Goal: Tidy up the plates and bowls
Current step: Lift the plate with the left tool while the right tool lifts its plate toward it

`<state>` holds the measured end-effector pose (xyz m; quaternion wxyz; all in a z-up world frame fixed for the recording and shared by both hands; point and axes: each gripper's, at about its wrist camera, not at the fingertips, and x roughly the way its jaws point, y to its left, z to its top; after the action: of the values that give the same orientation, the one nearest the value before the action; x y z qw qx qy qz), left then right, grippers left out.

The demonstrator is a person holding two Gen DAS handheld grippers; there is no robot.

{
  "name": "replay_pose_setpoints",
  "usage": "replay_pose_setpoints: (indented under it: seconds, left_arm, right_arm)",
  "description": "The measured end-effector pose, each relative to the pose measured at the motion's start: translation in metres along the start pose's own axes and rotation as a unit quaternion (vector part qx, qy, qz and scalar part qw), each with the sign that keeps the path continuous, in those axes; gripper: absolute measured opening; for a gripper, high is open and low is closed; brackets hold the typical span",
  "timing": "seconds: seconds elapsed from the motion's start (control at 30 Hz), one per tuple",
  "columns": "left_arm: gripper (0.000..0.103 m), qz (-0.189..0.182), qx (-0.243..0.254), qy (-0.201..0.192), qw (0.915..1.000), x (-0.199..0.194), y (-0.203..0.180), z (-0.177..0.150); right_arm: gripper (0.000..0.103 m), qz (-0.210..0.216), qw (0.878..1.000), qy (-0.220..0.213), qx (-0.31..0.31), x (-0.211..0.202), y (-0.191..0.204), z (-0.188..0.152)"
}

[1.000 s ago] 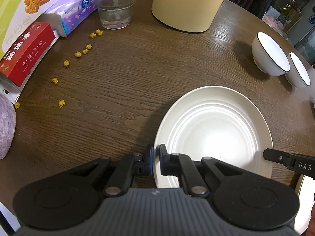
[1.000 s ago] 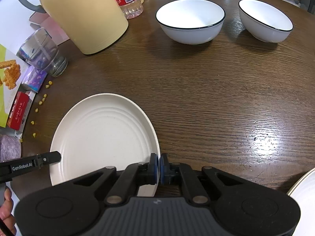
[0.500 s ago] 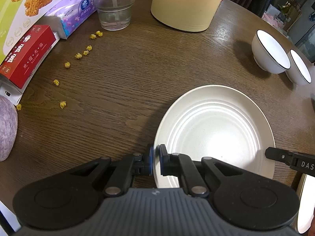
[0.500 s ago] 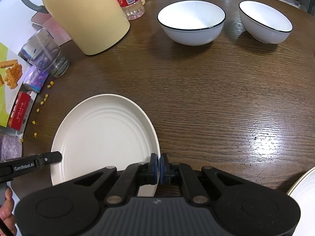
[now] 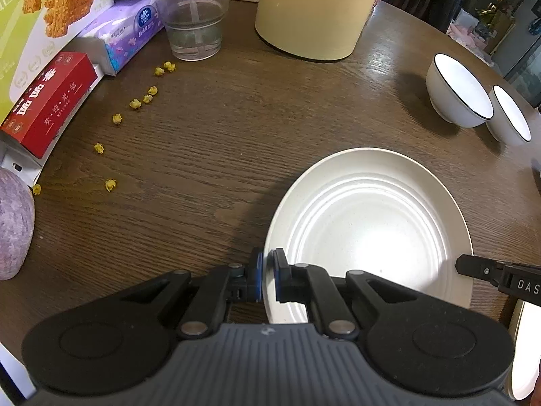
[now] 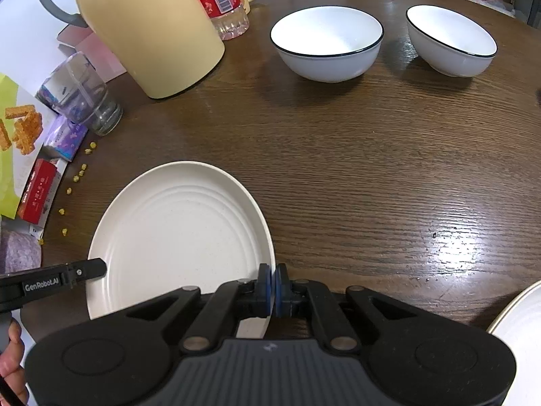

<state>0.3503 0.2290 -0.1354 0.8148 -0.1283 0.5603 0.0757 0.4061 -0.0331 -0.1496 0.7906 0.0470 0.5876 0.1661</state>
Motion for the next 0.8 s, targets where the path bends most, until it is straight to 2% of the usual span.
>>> replay_pose_setpoints:
  seconds: [0.8]
  left_arm:
    - [0.007,-0.008,0.025,-0.026,0.9993,-0.028,-0.024,-0.013]
  right_arm:
    - [0.003,0.003,0.999,-0.035,0.006,-0.039,-0.018,-0.025]
